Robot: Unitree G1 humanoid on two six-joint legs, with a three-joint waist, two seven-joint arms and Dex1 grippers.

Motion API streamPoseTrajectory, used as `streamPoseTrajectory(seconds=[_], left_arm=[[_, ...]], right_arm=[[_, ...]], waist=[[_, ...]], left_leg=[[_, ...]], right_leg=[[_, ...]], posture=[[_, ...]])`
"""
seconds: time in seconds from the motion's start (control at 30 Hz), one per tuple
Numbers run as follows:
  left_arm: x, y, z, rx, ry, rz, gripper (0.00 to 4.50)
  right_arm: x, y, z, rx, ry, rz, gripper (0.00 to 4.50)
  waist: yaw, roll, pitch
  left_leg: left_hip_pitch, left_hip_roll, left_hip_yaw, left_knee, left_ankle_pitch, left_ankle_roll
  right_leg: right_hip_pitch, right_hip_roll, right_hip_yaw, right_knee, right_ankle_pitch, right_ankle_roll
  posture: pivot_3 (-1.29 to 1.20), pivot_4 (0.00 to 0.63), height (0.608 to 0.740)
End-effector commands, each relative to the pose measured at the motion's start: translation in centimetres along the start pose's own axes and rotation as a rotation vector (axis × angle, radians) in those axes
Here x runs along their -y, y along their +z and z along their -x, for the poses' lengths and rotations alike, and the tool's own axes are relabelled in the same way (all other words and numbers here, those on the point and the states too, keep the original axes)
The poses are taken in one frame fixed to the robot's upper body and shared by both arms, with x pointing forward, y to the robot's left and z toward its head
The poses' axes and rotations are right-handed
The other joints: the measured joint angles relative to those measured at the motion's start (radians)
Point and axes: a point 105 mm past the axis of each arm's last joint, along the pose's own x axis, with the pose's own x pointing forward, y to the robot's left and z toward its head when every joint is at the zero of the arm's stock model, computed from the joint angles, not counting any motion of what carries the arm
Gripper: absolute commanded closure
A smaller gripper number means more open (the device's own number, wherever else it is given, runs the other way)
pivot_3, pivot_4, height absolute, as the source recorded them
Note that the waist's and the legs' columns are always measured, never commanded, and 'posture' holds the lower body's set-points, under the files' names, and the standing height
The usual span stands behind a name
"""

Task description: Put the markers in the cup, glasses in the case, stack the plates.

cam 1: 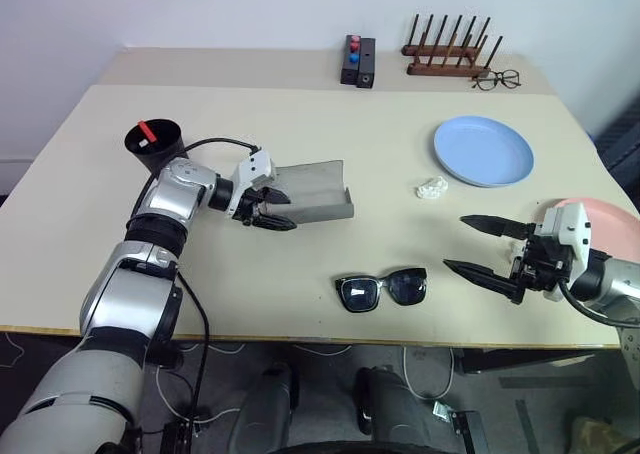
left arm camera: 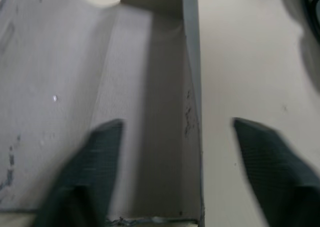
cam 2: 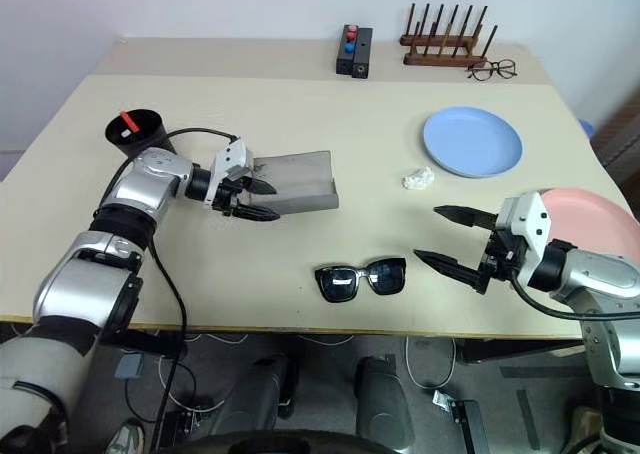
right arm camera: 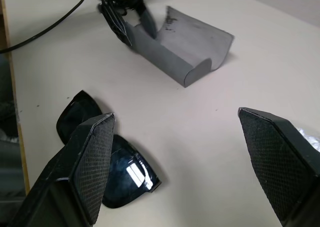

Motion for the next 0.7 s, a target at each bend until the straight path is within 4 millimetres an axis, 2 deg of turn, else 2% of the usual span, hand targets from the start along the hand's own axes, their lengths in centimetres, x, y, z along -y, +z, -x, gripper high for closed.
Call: streamPoseTrajectory(seconds=[0.03, 0.1, 0.27, 0.47, 0.7], left_arm=[[-0.5, 1.2, 0.3, -0.003, 0.012, -0.053, 3.33], [-0.5, 1.2, 0.3, -0.009, 0.010, -0.061, 4.46], [-0.3, 1.3, 0.3, -0.010, -0.006, -0.103, 4.46], [0.9, 1.5, 0.6, -0.017, -0.110, -0.171, 4.46], [1.5, 0.7, 2.0, -0.043, -0.152, -0.177, 4.46]], right_arm=[[0.0, 1.3, 0.3, 0.030, -0.014, 0.041, 0.47], [0.0, 1.4, 0.3, 0.032, -0.020, 0.041, 0.47], [0.0, 1.5, 0.3, 0.035, -0.032, 0.041, 0.47], [0.1, 1.4, 0.2, 0.038, -0.045, 0.044, 0.47], [-0.1, 1.4, 0.1, 0.043, -0.048, 0.045, 0.47]], waist=[[-0.001, 0.000, 0.000], [-0.001, 0.000, 0.000], [-0.001, 0.000, 0.000], [-0.001, 0.000, 0.000], [-0.002, 0.000, 0.000]], left_leg=[[0.000, 0.000, 0.000, 0.000, 0.000, 0.000], [0.000, 0.000, 0.000, 0.000, 0.000, 0.000], [0.000, 0.000, 0.000, 0.000, 0.000, 0.000], [0.000, 0.000, 0.001, 0.000, 0.000, 0.000], [0.000, 0.000, 0.001, 0.000, 0.000, 0.000]], right_leg=[[0.000, 0.000, 0.000, 0.000, 0.000, 0.000], [0.000, 0.000, 0.000, 0.000, 0.000, 0.000], [0.000, 0.000, 0.000, 0.000, 0.000, 0.000], [0.000, 0.000, 0.000, 0.000, 0.000, 0.000], [0.000, 0.000, 0.000, 0.000, 0.000, 0.000]], posture=[[0.00, 0.150, 0.740], [0.00, 0.150, 0.740], [0.00, 0.150, 0.740], [0.00, 0.150, 0.740], [0.00, 0.150, 0.740]])
